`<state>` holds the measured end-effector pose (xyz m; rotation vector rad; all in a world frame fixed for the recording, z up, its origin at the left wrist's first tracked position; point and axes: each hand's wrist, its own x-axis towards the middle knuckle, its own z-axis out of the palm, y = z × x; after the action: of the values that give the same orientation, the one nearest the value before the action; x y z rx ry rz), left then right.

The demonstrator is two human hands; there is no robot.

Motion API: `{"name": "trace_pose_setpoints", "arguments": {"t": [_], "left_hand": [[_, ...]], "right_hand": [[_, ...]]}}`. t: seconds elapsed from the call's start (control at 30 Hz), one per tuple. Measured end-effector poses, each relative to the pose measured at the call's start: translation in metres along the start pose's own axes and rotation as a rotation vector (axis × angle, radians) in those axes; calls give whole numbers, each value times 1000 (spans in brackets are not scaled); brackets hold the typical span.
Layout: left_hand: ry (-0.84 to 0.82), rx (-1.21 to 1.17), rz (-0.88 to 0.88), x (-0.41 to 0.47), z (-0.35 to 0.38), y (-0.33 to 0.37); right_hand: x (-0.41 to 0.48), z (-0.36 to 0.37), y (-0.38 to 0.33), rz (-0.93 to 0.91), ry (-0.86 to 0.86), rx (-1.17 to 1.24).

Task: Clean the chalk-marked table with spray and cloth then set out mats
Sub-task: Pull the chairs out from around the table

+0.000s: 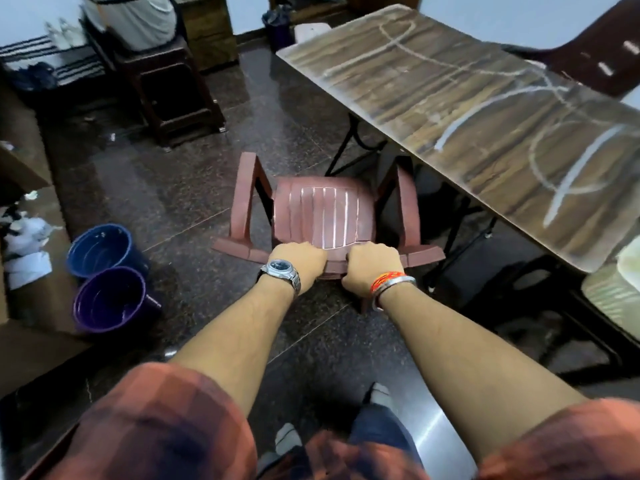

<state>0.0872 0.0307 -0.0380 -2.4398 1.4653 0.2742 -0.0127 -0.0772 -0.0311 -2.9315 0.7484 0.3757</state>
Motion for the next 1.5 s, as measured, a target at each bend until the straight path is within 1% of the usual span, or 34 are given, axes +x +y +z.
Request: {"name": "trace_pose_setpoints", "arguments": {"t": [0.07,0.17,0.5,0.63,0.87,1.07,1.13,1.3,1.4,1.5], "left_hand": [[-1,50,77,0,-1,-5],[15,71,141,-2,-4,-10],[43,101,266,12,-4,-39],[67,159,352,24,-6,-62],[52,219,536,65,-6,-133],[99,188,697,101,-15,-162],[98,170,713,111,-16,-177],[93,191,686,138,-14,-206],[118,232,724,155,-18,-212],[109,245,720,178,-24,-221]], "right_hand": [[-3,-2,-5,16,-7,5],[-2,-3,-7,23,-14,12],[13,-9,-21,76,2,53],[24,-12,-38,140,7,78],[57,-16,-92,307,17,135],[89,-24,-106,414,3,107],[101,-29,-110,431,-11,109],[122,-37,-118,476,-54,124],[138,-39,-119,500,-47,137],[159,-42,-116,495,-32,149]]}}
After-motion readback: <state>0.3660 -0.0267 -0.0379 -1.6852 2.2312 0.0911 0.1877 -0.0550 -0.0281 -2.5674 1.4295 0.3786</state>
